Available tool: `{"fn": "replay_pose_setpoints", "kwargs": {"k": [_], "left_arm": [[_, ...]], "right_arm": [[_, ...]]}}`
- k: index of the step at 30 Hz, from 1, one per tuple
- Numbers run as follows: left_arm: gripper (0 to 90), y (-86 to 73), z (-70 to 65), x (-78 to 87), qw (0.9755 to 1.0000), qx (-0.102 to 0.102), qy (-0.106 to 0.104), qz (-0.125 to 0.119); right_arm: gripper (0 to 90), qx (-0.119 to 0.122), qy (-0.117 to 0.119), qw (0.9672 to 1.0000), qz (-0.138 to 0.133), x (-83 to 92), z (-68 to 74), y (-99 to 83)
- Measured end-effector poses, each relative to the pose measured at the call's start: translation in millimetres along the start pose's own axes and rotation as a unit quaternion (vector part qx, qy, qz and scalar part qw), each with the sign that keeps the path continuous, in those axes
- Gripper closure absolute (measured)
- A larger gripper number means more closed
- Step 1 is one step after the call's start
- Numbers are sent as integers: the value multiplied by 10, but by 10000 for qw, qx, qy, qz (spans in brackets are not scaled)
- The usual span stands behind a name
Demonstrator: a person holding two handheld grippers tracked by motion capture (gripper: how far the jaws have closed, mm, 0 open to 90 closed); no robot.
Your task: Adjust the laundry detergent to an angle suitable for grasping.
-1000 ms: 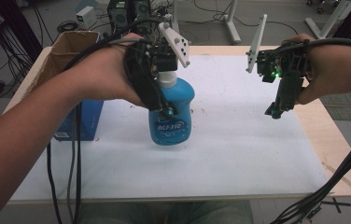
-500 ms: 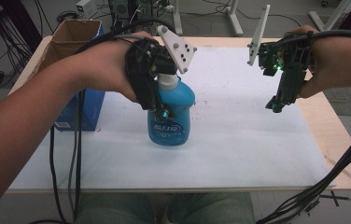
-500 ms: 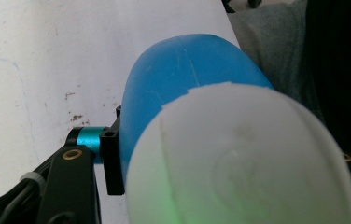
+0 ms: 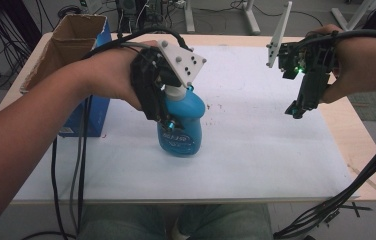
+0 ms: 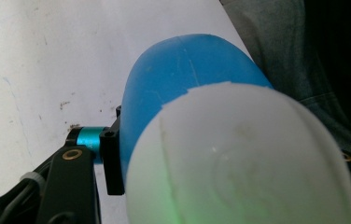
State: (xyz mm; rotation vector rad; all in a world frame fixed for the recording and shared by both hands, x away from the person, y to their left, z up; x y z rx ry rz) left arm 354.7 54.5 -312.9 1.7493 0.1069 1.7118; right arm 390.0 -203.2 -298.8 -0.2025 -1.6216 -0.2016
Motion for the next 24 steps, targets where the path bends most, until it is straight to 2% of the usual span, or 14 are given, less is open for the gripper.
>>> {"fn": "replay_pose_setpoints", "kwargs": {"k": [7,18,24], "left_arm": [[379,-73,11,-57,10000,-8,-67,40],[379,-110,31,-139,9998,-30,-218,37],[378,-131,37,-132,9997,16,-230,53]], "right_arm": [[23,57,48,10000,7,-58,-26,21],[22,-10,56,10000,-8,-62,-33,-17],[23,-28,65,10000,-7,-69,-42,-40]]}}
Point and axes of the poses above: each handheld gripper's, and its own axes: x roughly backward along the jaws, y roughly out of its top, z roughly to its left, the point moved 2 cm from there along -x, roughly forward along the jaws, and after that the axes turned 4 degrees about -x, right-handed, at the moved point
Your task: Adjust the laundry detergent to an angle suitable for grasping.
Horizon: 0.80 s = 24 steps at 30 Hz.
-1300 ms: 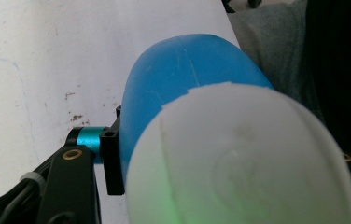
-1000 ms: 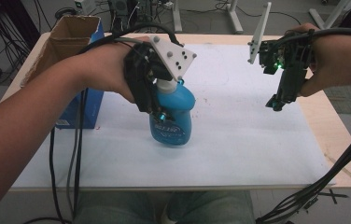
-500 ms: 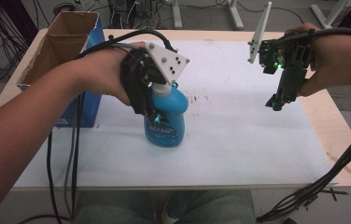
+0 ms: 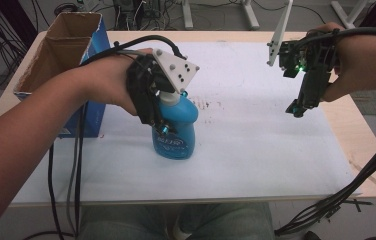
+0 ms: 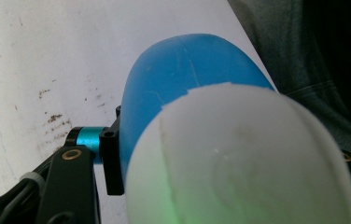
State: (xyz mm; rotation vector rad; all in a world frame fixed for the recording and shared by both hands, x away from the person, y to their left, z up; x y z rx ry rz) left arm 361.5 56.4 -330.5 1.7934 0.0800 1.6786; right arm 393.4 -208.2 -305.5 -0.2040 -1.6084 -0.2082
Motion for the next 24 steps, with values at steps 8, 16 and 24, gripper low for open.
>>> {"fn": "replay_pose_setpoints", "kwargs": {"k": [8,16,24], "left_arm": [[365,31,-20,-11,9996,177,-57,220],[301,64,-51,39,9996,236,-6,184],[261,47,-54,92,9988,419,76,261]], "right_arm": [[23,51,4,10000,1,-18,-2,31],[23,69,1,10000,-12,-19,4,42],[23,50,7,10000,-4,-12,18,38]]}}
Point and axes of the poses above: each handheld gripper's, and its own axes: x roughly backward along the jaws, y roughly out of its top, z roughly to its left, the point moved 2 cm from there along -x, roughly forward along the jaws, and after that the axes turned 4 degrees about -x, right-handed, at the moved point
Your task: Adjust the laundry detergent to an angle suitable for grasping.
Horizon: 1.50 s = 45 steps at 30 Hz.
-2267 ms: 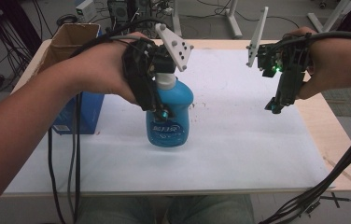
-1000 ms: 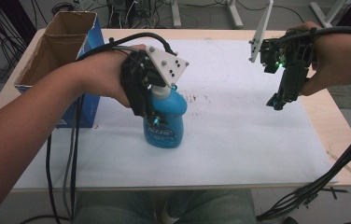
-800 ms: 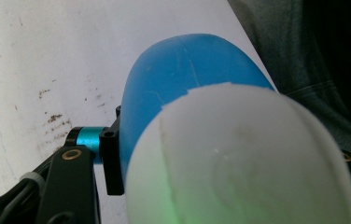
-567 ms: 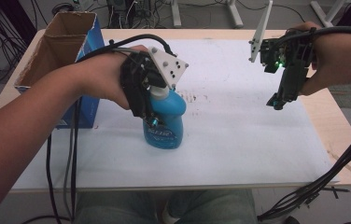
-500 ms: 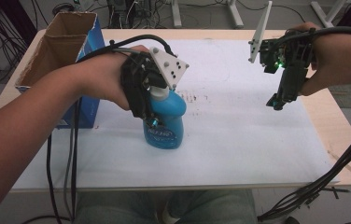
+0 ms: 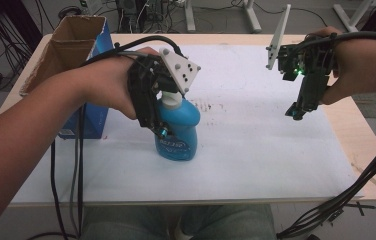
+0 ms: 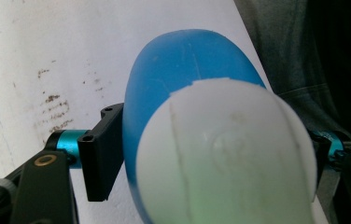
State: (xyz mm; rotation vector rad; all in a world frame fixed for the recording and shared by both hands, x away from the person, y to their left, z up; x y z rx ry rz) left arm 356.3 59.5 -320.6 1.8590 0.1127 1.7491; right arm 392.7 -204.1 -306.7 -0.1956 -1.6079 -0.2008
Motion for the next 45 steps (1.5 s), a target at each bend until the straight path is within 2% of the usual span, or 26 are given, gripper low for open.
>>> {"fn": "replay_pose_setpoints", "kwargs": {"k": [13,14,16,23,32,36,42,43,44,45], "left_arm": [[186,-20,-39,180,9996,222,79,174],[176,-20,-49,241,9993,236,94,292],[175,-21,-55,261,9991,270,83,323],[134,-82,-71,402,9965,486,131,660],[100,-134,-98,539,9933,690,255,895],[78,-148,-96,579,9903,807,251,1107],[32,-180,-77,695,9820,1052,228,1553],[31,-180,-77,695,9820,1052,228,1553],[31,-193,-72,742,9793,1142,220,1659],[17,-198,-71,765,9777,1195,233,1712]], "right_arm": [[23,42,1,10000,-28,3,-8,34],[23,56,6,10000,-39,12,-11,39],[23,43,-2,10000,-46,16,-10,43],[23,56,-4,10000,-63,34,-8,57],[23,79,-3,10000,-52,22,-16,89],[23,100,15,9999,-25,21,-15,124],[23,163,9,9999,-51,26,-41,163],[23,163,9,9999,-51,26,-41,163],[23,155,20,9999,-57,25,-43,168],[23,132,20,9999,-59,21,-49,177]]}}
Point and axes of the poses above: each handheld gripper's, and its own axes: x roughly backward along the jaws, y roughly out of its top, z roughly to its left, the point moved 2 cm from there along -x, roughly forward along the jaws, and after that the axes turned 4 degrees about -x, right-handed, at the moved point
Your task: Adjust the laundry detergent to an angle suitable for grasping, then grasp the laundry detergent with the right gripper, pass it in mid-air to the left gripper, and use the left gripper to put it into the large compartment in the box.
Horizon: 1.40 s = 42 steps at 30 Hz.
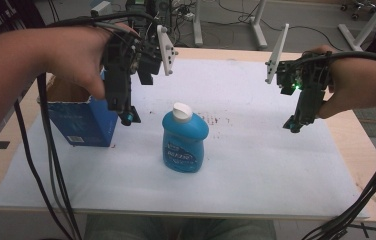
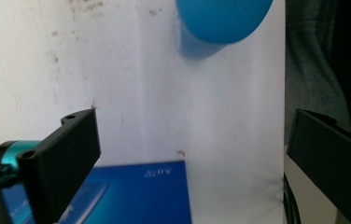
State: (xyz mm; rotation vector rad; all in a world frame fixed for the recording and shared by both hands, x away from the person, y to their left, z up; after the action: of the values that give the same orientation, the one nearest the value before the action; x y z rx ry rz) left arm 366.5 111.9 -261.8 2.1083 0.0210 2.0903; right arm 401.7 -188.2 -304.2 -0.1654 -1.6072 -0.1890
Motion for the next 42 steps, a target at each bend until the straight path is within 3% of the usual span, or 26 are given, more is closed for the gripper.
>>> {"fn": "replay_pose_setpoints", "kwargs": {"k": [3,13,16,22,26,37,42], "left_arm": [[17,-36,7,67,9999,87,32,116],[17,-78,-7,185,9994,320,-6,145],[18,-66,-12,193,9985,460,-113,277],[18,-63,-17,230,9981,501,-37,361],[18,-82,-1,217,9982,487,-1,351],[18,-132,14,107,9976,609,-154,283],[18,-150,33,80,9972,646,-146,359]], "right_arm": [[22,47,11,10000,-17,-3,-20,9],[23,51,-5,9999,-103,46,-50,56],[23,89,-4,9999,-120,51,-46,66],[22,79,-41,9999,-141,96,-54,59],[23,84,-53,9999,-131,114,-58,65],[23,139,-64,9998,-138,130,-78,114],[23,124,-72,9998,-122,134,-65,105]]}}
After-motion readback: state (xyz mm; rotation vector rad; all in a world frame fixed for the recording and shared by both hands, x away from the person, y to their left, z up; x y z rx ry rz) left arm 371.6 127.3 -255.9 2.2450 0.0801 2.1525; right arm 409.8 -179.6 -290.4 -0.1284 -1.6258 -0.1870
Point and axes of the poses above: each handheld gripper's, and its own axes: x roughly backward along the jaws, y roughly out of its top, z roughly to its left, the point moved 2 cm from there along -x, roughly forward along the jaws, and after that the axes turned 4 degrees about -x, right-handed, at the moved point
